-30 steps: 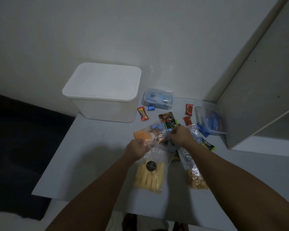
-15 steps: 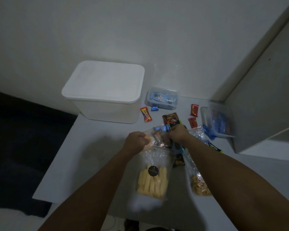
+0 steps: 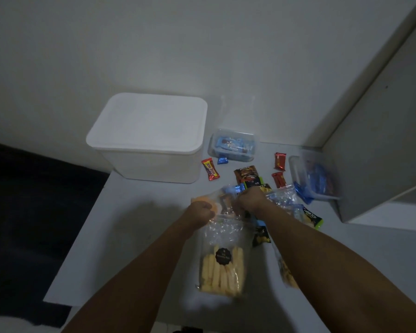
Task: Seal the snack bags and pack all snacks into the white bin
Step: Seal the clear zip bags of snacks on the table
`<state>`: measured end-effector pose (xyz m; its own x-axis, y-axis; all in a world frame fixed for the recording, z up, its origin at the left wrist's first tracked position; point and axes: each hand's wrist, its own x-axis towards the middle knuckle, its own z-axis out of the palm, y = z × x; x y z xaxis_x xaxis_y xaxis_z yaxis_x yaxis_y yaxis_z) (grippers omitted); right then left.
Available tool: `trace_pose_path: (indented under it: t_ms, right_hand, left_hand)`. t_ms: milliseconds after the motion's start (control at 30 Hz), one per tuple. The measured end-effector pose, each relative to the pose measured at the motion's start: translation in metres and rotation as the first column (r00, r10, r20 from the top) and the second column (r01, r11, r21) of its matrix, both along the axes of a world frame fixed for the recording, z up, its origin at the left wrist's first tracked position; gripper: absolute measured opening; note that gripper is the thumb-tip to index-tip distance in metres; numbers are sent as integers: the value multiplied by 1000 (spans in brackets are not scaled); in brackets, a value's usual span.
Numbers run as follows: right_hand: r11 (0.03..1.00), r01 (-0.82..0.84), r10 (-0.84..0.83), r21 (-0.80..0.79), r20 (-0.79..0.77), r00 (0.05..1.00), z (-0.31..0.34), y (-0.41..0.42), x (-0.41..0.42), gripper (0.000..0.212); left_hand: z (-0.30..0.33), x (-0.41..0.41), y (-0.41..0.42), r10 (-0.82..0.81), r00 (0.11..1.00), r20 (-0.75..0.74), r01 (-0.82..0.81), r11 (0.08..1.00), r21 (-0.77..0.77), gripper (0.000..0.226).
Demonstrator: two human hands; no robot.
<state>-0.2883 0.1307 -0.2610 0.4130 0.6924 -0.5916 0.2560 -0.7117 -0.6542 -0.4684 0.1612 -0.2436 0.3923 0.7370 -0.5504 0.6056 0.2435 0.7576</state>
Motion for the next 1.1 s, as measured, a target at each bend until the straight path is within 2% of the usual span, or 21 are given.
trace_pose_path:
  t_ms: [133,233,400,567,667,733,900,1033,1100]
  right_hand:
    - [993,-16,18,114,-13,1000,21,6,-6,15]
    - [981,-55,64,188,-41,997,48,11,-15,8]
    - [962,-58,74,266,-49,996,75,16,-35,9]
    - [942,-96,96,321,13,995,86,13,-49,16]
    - [936,-104,105,336,16,994,89,9,-52,18]
    - [928,-112,115,354,13,993,91,7,-50,17]
    - [905,-125,113,407,54,992,98,4,-45,22]
    - [862,-116,-33,493,282,959,102,9,-43,6]
    - [846,-142,-55,513,350,935,107,9,-41,12]
  left_hand:
    - [5,-4,9,113,992,56,-111,993,-30,17]
    - [19,-10,18,165,979,117,-156,984,-83,12]
    - [39,-11,22,388,886,256,-348,919,-186,10]
    - [57,-11,23,428,850,306,-389,903,-181,27]
    - [65,-11,24,482,821,305,-441,876,-197,15]
    - [68,-12,25,491,814,309,-461,871,-169,7]
    - [74,-15,22,445,859,253,-444,894,-65,8]
    - [71,-13,28,386,887,252,-413,908,64,7]
    - [74,-11,28,352,903,248,-393,909,139,2]
